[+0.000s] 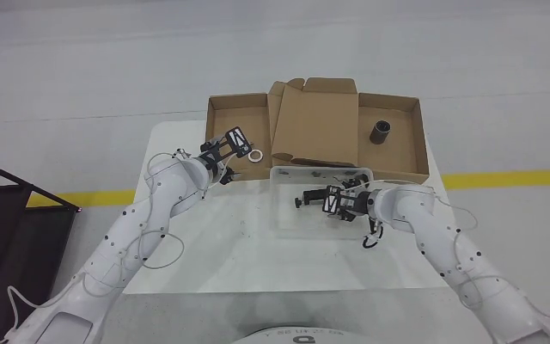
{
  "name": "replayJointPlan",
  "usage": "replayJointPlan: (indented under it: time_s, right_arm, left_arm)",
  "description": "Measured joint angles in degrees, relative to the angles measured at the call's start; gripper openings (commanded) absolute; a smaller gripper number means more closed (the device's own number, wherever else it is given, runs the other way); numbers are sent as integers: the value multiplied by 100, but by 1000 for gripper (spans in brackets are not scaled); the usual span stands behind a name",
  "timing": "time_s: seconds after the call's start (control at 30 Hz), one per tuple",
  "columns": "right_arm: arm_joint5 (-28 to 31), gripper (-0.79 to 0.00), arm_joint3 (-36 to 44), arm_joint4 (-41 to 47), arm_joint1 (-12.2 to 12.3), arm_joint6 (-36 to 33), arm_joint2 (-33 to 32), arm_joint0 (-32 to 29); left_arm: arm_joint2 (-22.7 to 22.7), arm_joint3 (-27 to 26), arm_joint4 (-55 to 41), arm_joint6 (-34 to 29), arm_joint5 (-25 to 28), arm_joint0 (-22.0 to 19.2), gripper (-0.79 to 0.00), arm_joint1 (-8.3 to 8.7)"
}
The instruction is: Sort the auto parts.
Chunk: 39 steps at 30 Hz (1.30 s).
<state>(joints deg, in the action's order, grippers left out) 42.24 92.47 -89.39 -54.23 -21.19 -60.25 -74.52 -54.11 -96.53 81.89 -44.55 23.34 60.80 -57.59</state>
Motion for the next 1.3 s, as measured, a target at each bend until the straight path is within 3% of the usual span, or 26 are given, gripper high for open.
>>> replayJointPlan:
  time_s: [0.13, 0.27, 0.3, 0.37, 0.43, 0.5, 0.87, 1.1, 1.3]
  right_arm:
    - [40, 0, -54, -35, -52, -105, 186, 129]
    - [65, -68, -106, -51, -97, -162, 330, 236]
    - [84, -123, -121, -54, -107, -174, 364, 259]
    - [125, -397, -144, -60, -119, -186, 404, 290]
    - [199, -554, -164, -63, -127, -171, 436, 315]
    - [293, -785, -186, -34, -126, -104, 435, 326]
    - [702, -785, -80, -46, -21, 543, 163, 99]
    - [1193, -785, 268, -211, 163, 1736, -329, -302]
    - [1090, -785, 475, -499, 324, 2929, -868, -785]
  left_arm:
    - [0, 0, 0, 0, 0, 0, 0, 0]
    - [0, 0, 0, 0, 0, 0, 0, 0]
    - [0, 0, 0, 0, 0, 0, 0, 0]
    - [0, 0, 0, 0, 0, 0, 0, 0]
    - [0, 0, 0, 0, 0, 0, 0, 0]
    - [0, 0, 0, 0, 0, 0, 0, 0]
    - [0, 0, 0, 0, 0, 0, 0, 0]
    - [0, 0, 0, 0, 0, 0, 0, 0]
    - [0, 0, 0, 0, 0, 0, 0, 0]
